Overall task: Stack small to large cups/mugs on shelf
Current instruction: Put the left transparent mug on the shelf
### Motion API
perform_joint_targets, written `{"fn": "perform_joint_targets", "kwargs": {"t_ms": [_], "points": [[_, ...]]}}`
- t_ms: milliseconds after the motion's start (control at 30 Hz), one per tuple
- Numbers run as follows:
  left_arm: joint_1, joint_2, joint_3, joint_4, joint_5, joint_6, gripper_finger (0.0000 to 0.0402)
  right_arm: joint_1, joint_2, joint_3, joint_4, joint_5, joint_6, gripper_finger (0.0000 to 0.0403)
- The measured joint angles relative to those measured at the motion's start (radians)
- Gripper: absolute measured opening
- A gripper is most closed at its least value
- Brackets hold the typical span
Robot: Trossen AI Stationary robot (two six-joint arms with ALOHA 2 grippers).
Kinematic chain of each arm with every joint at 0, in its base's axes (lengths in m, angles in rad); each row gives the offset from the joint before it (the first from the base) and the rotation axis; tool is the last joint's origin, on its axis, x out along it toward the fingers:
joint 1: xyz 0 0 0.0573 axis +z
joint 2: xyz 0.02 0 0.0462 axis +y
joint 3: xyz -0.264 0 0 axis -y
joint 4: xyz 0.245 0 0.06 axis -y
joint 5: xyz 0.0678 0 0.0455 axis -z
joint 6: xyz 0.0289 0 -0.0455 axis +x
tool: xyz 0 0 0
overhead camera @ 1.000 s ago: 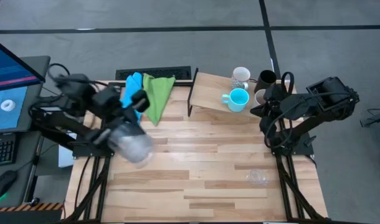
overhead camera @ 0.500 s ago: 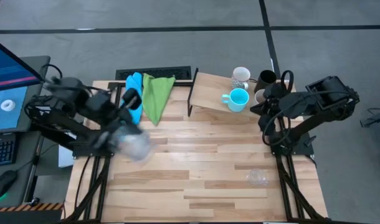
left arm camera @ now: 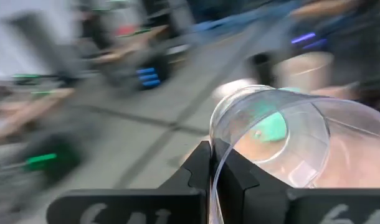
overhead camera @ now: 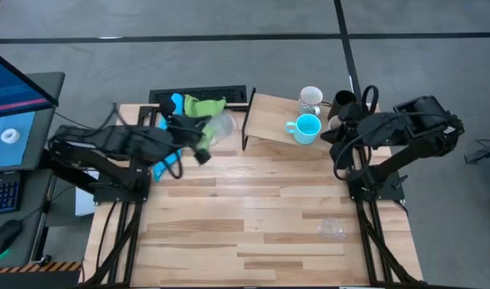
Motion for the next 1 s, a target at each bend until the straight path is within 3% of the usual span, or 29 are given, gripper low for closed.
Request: {"fn": "perform_joint_targets", "kwargs": {"t_ms": [167, 233, 300, 533, 800, 1000], "points": [[0.006, 0.087, 0.0, 0.01, -0.32, 0.141, 0.0, -0.027, 0.0, 0.0, 0.009, -0.001, 0.0, 0.0043], [0.019, 0.118, 0.0, 0.038, -0.362, 0.202, 0.0, -0.036, 0.0, 0.0, 0.012, -0.001, 0.0, 0.0043], [0.041, 0.139, 0.0, 0.069, -0.34, 0.243, 0.0, -0.043, 0.0, 0.0, 0.015, -0.002, 0.001, 0.0043], [0.175, 0.165, 0.081, 0.118, -0.004, 0.236, 0.0, -0.06, 0.0, 0.0, 0.02, -0.004, 0.001, 0.0043], [0.442, 0.283, 0.278, -0.029, 0.448, 0.136, 0.0, -0.06, 0.006, 0.001, 0.025, -0.003, 0.002, 0.0043], [0.556, 0.468, 0.401, -0.202, 0.59, 0.143, 0.0, -0.059, 0.01, 0.001, 0.028, -0.004, 0.007, 0.0043]]}}
